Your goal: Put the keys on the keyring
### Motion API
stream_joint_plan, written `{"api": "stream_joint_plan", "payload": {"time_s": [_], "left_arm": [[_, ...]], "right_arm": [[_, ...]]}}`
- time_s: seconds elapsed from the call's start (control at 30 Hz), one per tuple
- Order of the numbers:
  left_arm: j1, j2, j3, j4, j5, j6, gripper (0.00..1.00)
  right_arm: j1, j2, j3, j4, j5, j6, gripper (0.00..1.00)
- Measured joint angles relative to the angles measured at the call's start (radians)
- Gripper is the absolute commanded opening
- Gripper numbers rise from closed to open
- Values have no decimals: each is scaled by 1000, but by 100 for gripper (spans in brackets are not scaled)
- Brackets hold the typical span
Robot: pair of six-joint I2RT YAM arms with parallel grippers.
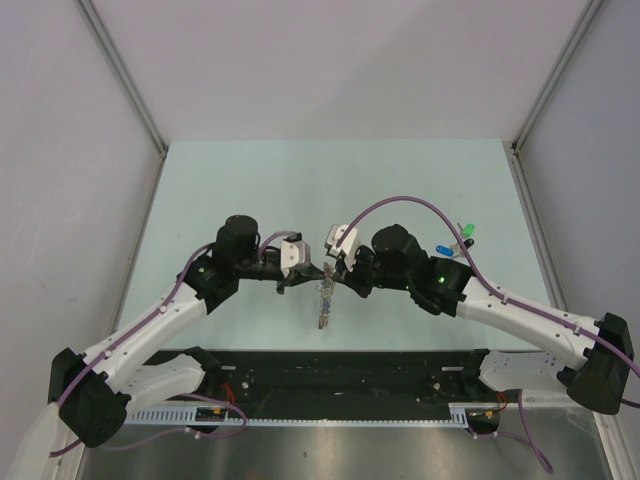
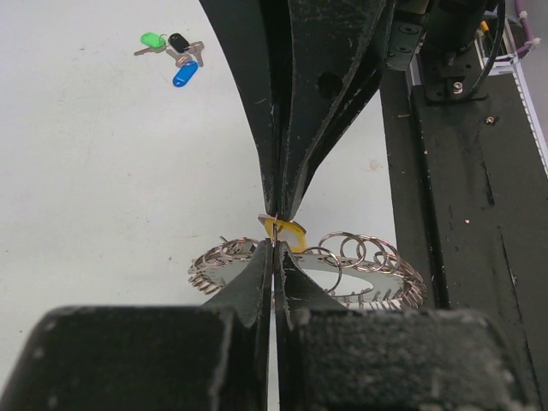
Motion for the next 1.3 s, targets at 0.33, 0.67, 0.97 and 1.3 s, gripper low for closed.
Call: {"api": "stream_joint_plan", "payload": {"time_s": [0.33, 0.67, 0.97, 1.3], "left_arm": [[0, 2, 0, -1, 8, 2, 0], [-1, 12, 1, -10, 10, 3, 0], [-3, 23, 2, -24, 9, 3, 0], [-10, 35, 2, -42, 8, 3, 0]], "right_arm": [[0, 0, 0, 0, 6, 7, 0], [0, 0, 0, -1, 6, 7, 0], [0, 0, 0, -1, 5, 7, 0], [5, 3, 0, 5, -21, 7, 0]]}}
